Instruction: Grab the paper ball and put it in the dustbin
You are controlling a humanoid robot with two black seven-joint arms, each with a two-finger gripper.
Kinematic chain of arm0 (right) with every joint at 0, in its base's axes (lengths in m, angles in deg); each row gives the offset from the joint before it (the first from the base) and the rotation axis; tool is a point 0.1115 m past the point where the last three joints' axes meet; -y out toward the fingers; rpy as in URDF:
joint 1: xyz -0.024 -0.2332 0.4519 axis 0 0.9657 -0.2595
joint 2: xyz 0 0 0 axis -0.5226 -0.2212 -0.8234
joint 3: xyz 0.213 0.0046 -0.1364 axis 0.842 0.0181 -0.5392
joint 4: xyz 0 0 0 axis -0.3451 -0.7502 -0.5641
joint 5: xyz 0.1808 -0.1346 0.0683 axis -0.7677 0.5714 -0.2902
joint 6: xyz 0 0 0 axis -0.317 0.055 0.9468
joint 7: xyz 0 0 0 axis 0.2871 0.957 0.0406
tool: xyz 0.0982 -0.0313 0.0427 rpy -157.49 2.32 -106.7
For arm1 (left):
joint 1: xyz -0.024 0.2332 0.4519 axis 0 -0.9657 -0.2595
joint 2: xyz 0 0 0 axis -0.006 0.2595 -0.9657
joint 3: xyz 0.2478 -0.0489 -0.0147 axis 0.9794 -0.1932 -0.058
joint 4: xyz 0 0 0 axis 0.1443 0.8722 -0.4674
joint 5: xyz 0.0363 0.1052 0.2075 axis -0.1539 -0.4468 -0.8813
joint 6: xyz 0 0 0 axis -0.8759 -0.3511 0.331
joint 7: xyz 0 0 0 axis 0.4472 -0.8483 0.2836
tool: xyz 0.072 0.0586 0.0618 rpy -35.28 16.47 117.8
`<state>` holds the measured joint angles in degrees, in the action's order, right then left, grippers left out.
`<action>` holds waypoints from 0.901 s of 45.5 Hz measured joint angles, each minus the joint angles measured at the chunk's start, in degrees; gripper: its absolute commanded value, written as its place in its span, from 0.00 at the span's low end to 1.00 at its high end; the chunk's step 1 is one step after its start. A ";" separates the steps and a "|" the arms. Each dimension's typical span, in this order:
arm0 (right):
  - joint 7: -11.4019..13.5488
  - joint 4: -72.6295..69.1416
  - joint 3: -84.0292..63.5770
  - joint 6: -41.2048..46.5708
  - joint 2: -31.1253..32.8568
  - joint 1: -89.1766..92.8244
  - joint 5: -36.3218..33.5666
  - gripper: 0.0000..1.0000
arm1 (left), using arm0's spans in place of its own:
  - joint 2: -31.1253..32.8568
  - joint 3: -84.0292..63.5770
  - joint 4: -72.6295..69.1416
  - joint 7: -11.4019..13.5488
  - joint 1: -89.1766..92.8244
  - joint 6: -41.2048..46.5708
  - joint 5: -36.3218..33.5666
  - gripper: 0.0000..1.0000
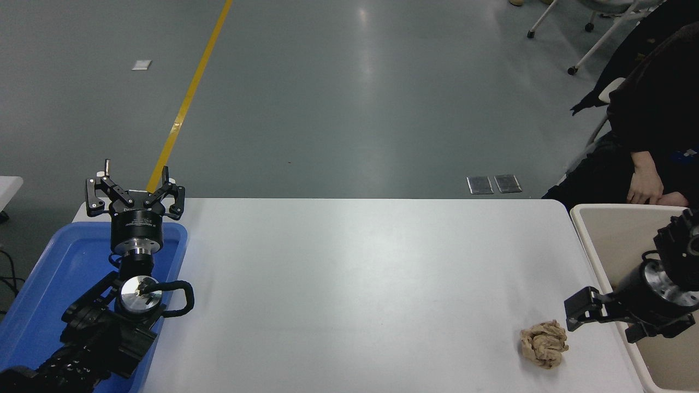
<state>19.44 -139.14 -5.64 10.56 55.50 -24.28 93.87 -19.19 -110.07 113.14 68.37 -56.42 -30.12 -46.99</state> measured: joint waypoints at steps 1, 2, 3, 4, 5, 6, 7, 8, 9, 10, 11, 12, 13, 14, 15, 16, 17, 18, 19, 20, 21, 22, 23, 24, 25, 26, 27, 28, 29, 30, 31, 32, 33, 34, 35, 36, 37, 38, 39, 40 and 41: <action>-0.02 1.00 0.53 -0.80 -0.80 1.18 0.06 1.00 | 0.00 0.00 0.01 0.00 0.02 0.00 0.00 0.99; -0.01 1.49 0.76 -1.21 -1.20 1.75 0.08 1.00 | 0.00 0.00 0.01 -0.01 0.02 0.00 -0.01 0.99; -0.01 1.89 0.97 -1.52 -1.52 2.16 0.09 1.00 | 0.00 0.00 0.01 -0.01 0.02 0.00 0.00 0.99; 0.00 2.42 1.21 -1.93 -1.92 2.76 0.11 1.00 | 0.00 0.00 0.01 -0.01 0.03 0.00 0.00 0.99; -0.01 3.14 1.51 -2.52 -2.54 3.71 0.17 1.00 | 0.00 0.00 0.01 -0.01 0.04 0.00 0.00 0.99; 0.00 3.52 1.69 -2.84 -2.95 4.29 0.16 1.00 | 0.00 0.00 0.01 -0.01 0.03 0.00 0.00 0.99; -0.01 3.86 1.86 -3.13 -3.36 4.85 0.16 1.00 | 0.00 0.00 0.01 -0.01 0.04 0.00 0.00 0.99; -0.02 4.24 2.06 -3.48 -3.77 5.45 0.19 1.00 | 0.00 0.00 0.01 -0.01 0.04 0.00 0.00 0.99; -0.03 4.73 2.38 -3.94 -4.31 6.21 0.21 1.00 | 0.00 0.00 0.01 -0.01 0.03 0.00 0.00 0.99; -0.04 5.02 2.57 -4.21 -4.66 6.70 0.22 1.00 | 0.00 0.00 0.01 -0.01 0.03 0.00 0.00 0.99; -0.06 5.27 2.75 -4.44 -4.99 7.19 0.21 1.00 | 0.00 0.00 0.01 -0.01 0.04 0.00 0.00 0.99; -0.05 5.58 3.01 -4.77 -5.44 7.87 0.21 1.00 | 0.00 0.00 0.01 -0.01 0.04 0.00 0.00 0.99; -0.05 5.79 3.17 -4.99 -5.74 8.33 0.21 1.00 | 0.00 0.00 0.01 -0.01 0.04 0.00 0.00 0.99; -0.06 5.98 3.37 -5.21 -6.02 8.77 0.17 1.00 | 0.00 0.00 0.01 -0.01 0.04 0.00 0.00 0.99; -0.05 6.25 3.65 -5.53 -6.42 9.36 0.10 1.00 | 0.00 0.00 0.01 -0.01 0.04 0.00 0.00 0.99; -0.05 6.41 3.83 -5.74 -6.68 9.75 0.06 1.00 | 0.00 0.00 0.01 -0.01 0.05 0.00 0.00 0.99; -0.06 6.56 4.03 -5.93 -6.92 10.15 0.02 1.00 | 0.00 0.00 0.01 -0.01 0.04 0.00 -0.01 0.99; -0.05 6.71 4.22 -6.17 -7.19 10.66 -0.02 1.00 | 0.00 0.00 0.01 -0.01 0.05 0.00 0.00 0.99; -0.05 6.84 4.37 -6.36 -7.38 11.05 -0.05 1.00 | 0.00 0.00 0.01 -0.01 0.05 0.00 0.00 0.99; -0.04 7.04 4.56 -6.60 -7.62 11.51 -0.07 1.00 | 0.00 0.00 0.01 -0.01 0.05 0.00 0.00 0.99; -0.04 7.18 4.67 -6.76 -7.78 11.81 -0.08 1.00 | 0.00 0.00 0.01 -0.01 0.05 0.00 0.00 0.99; -0.04 7.33 4.79 -6.87 -7.92 12.09 -0.10 1.00 | 0.00 0.00 0.01 -0.01 0.05 0.00 0.00 0.99; -0.04 7.51 4.90 -7.02 -8.07 12.39 -0.12 1.00 | 0.00 0.00 0.01 -0.01 0.05 0.00 0.00 0.99; -0.04 7.82 5.04 -7.25 -8.32 12.80 -0.14 1.00 | 0.00 0.00 0.01 -0.01 0.05 0.00 0.00 0.99; -0.03 8.03 5.14 -7.40 -8.50 13.06 -0.15 1.00 | 0.00 0.00 0.01 -0.01 0.05 0.00 0.00 0.99; -0.04 8.25 5.25 -7.57 -8.71 13.34 -0.14 1.00 | 0.00 0.00 0.01 -0.01 0.05 0.00 0.00 0.99; -0.04 8.58 5.42 -7.89 -9.03 13.77 -0.15 1.00 | 0.00 0.00 0.01 -0.01 0.05 0.00 0.00 0.99; -0.04 8.80 5.51 -8.09 -9.26 14.05 -0.15 1.00 | 0.00 0.00 0.01 -0.01 0.05 0.00 0.00 0.99; -0.04 9.02 5.63 -8.33 -9.48 14.32 -0.15 1.00 | 0.00 0.00 0.01 -0.01 0.05 0.00 0.00 0.99; -0.04 9.31 5.76 -8.66 -9.72 14.59 -0.15 1.00 | 0.00 0.00 0.01 -0.01 0.05 0.00 0.00 0.99; -0.04 9.71 5.96 -9.16 -10.04 14.95 -0.14 1.00 | 0.00 0.00 0.01 -0.01 0.05 0.00 0.00 0.99; -0.04 9.98 6.06 -9.47 -10.24 15.20 -0.14 1.00 | 0.01 0.00 0.01 -0.01 0.05 0.00 -0.01 0.99; -0.05 10.23 6.13 -9.77 -10.44 15.45 -0.14 1.00 | 0.01 0.00 0.01 -0.01 0.06 0.00 0.00 0.99; -0.04 10.56 6.20 -10.16 -10.70 15.80 -0.14 1.00 | 0.01 0.00 0.01 -0.01 0.06 0.00 0.00 0.99; -0.05 10.85 6.28 -10.50 -10.94 16.08 -0.14 1.00 | 0.01 0.00 0.01 -0.01 0.06 0.00 0.00 0.99; -0.06 11.25 6.40 -10.97 -11.26 16.45 -0.11 1.00 | 0.01 0.00 0.01 -0.01 0.06 0.00 -0.01 0.99; -0.07 11.51 6.47 -11.25 -11.48 16.69 -0.10 1.00 | 0.01 0.00 0.01 -0.01 0.06 0.00 -0.01 0.99; -0.08 11.73 6.54 -11.51 -11.68 16.93 -0.10 1.00 | 0.01 0.00 0.01 -0.01 0.07 0.00 -0.01 0.99; -0.08 11.96 6.61 -11.80 -11.90 17.19 -0.10 1.00 | 0.01 0.00 0.01 -0.01 0.07 0.00 -0.01 0.99; -0.08 12.25 6.68 -12.19 -12.17 17.50 -0.10 1.00 | 0.01 0.00 0.01 -0.01 0.07 0.00 0.00 0.99; -0.07 12.41 6.75 -12.42 -12.33 17.69 -0.10 1.00 | 0.01 0.00 0.01 -0.01 0.07 0.00 -0.01 0.99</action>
<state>19.36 -126.73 1.11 -1.86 43.17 -6.59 93.77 -19.18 -110.07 113.15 68.36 -56.35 -30.12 -47.00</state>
